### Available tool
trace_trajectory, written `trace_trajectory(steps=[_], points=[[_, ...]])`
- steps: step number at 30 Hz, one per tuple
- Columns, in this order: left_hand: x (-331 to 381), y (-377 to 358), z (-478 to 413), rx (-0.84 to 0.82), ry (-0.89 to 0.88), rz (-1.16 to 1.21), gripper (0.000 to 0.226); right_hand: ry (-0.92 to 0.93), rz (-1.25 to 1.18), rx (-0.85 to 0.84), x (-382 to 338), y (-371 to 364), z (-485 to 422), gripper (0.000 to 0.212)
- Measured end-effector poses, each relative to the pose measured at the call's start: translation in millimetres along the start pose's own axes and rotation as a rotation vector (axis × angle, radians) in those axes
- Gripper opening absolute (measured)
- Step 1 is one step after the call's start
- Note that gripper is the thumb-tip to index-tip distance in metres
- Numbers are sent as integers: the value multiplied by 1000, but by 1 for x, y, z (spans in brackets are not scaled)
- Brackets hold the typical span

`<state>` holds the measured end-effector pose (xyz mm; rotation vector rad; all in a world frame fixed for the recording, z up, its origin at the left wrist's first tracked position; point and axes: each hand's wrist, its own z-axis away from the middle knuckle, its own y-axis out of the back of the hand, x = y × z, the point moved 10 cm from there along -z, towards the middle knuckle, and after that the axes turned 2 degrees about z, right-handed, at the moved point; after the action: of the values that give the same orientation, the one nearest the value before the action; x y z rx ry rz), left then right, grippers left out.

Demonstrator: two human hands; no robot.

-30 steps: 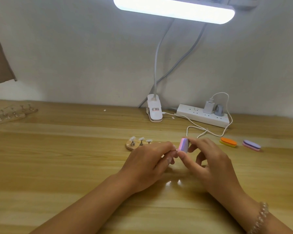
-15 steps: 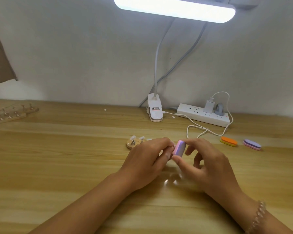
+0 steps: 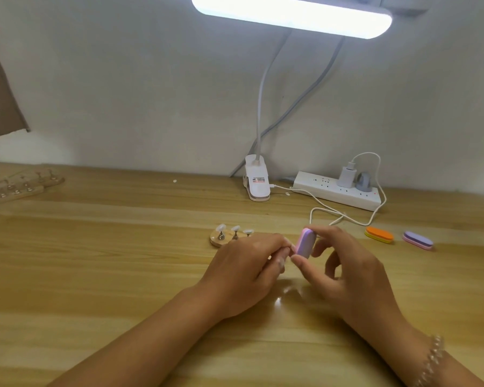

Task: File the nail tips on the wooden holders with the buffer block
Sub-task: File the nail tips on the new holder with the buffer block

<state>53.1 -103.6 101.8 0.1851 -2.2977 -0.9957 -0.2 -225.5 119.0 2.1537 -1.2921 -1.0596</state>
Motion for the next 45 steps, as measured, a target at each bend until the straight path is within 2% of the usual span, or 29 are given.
trace_trajectory(steps=[3,8,11,13,16,21,26,30,35,39,43,45], points=[[-3,1,0,3,27,-27,23,42,-5,-82,-7,-10,4,40],[2,1,0,-1,0,-3,18,-28,-1,6,4,1,-2,38],[3,1,1,-4,-22,-41,16,33,9,-73,-7,-9,4,39],[1,1,0,1,-10,-45,18,-13,-33,-103,-1,-11,3,42],[1,0,-1,10,4,-19,20,-117,-96,-26,14,-2,-2,44],[-1,0,0,4,-4,-57,24,-34,-65,-91,-2,-10,4,40],[2,8,0,92,-17,-40,15,-130,-77,-32,16,-4,-1,40],[2,10,1,98,-15,-45,14,-23,-20,-75,-1,-10,2,40],[3,12,1,126,-15,-48,12,-84,-22,-9,11,-1,-1,40],[3,9,2,91,-26,-61,16,33,35,-53,-8,-9,4,37],[5,10,1,111,-35,-59,18,-99,-59,-8,13,-2,-1,41],[6,11,2,114,-45,-68,19,-90,-52,-15,13,-2,-1,40]])
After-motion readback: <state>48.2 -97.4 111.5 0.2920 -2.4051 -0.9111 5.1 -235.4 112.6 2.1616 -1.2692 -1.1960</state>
